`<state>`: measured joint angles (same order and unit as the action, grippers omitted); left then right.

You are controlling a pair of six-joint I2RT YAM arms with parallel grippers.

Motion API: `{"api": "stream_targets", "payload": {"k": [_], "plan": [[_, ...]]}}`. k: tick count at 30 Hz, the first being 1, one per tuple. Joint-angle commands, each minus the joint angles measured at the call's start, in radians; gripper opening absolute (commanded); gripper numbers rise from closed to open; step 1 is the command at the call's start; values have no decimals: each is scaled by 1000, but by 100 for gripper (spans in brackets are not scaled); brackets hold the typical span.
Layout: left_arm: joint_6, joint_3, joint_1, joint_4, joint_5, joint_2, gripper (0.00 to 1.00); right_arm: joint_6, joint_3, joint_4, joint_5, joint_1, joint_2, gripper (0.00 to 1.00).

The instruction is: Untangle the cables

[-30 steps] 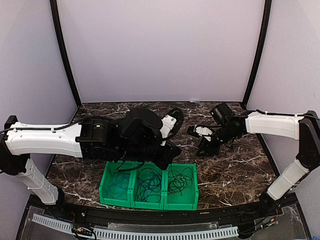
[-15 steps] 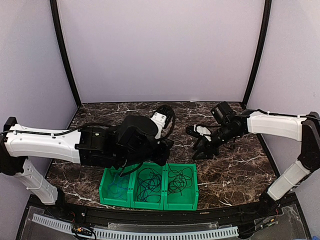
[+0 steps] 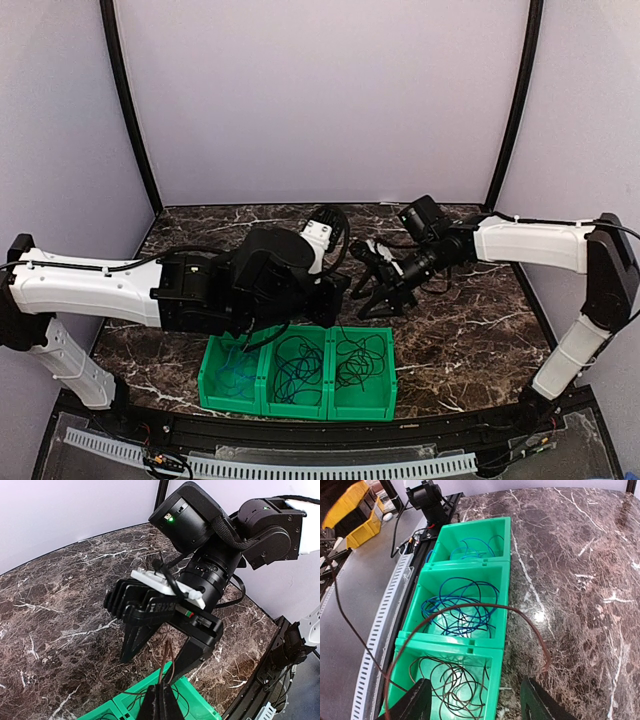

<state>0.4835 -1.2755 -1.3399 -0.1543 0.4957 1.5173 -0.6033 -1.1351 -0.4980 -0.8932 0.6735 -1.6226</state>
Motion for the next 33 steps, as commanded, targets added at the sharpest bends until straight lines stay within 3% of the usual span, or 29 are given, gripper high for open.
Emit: {"api": "stream_targets", "payload": {"k": [1,6,10,16,23,33], "plan": [[12,19,-4,14,10,-31,0,21,-31,15,-83,12,40,62],[-12,22,-4,29,-96,-4,0,-104,22,-103,34,-22,97,61],[-22,43,-3,55,-253,20,0,-230,102,-197,123,-104,148,62],[-23,61,-4,9,-367,93,0,-329,174,-282,149,-262,182,62],[-25,34,19,-76,-416,197,0,-133,221,-72,311,-352,113,57],[16,8,82,-92,-461,315,0,45,166,38,424,-377,-16,49]]}}
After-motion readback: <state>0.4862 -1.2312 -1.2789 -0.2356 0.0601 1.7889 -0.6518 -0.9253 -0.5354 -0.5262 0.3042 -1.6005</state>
